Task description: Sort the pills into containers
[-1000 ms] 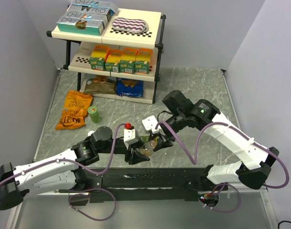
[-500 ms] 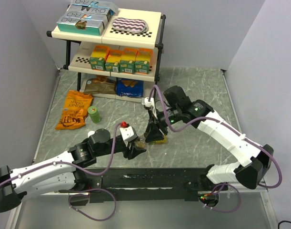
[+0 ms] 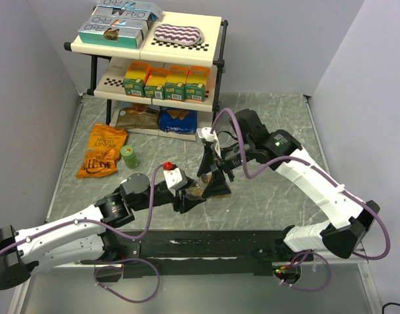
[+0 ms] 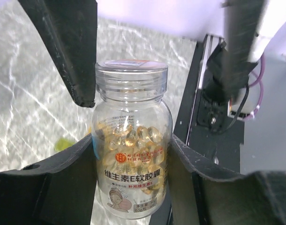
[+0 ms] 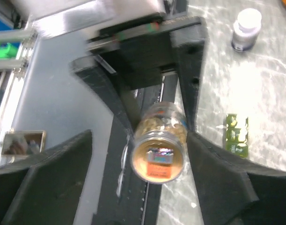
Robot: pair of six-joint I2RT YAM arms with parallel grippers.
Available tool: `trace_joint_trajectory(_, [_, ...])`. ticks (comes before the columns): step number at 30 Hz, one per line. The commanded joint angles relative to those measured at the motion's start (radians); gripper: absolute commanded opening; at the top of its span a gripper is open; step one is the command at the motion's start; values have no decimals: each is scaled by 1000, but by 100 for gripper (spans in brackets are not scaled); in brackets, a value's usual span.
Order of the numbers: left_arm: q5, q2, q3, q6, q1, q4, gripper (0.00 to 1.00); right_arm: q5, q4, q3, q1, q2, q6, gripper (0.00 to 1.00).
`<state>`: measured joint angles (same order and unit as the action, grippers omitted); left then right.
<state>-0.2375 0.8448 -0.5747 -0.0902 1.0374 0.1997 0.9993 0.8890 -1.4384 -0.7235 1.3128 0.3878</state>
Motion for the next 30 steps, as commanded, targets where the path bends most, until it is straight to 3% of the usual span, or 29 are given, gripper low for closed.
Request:
trace_joint_trajectory(1, [-49, -3, -51, 12, -7, 70, 1, 104, 134, -112, 19, -21, 173, 90])
trace_joint_trajectory(5, [-114, 0, -60, 15, -8, 57, 1, 78, 286, -209, 19, -24, 394, 100])
trace_joint_trajectory(9, [-196, 17, -79, 17, -16, 32, 1, 68, 340, -171, 22, -99, 678, 100])
trace_joint_trajectory(12, [-249, 25, -86, 7, -20, 35, 1, 74, 428, -149, 21, -84, 986, 100])
trace_joint_trajectory(16, [-292, 22, -76, -19, -28, 61, 1, 117, 449, -128, 19, -67, 1043, 98])
trace_joint_trajectory(22, [-330, 23, -65, -39, -40, 87, 1, 75, 397, -94, -20, -49, 990, 88])
trace_joint_trajectory(30, [-326, 33, -74, -31, -48, 72, 1, 55, 357, -91, -36, -44, 922, 55])
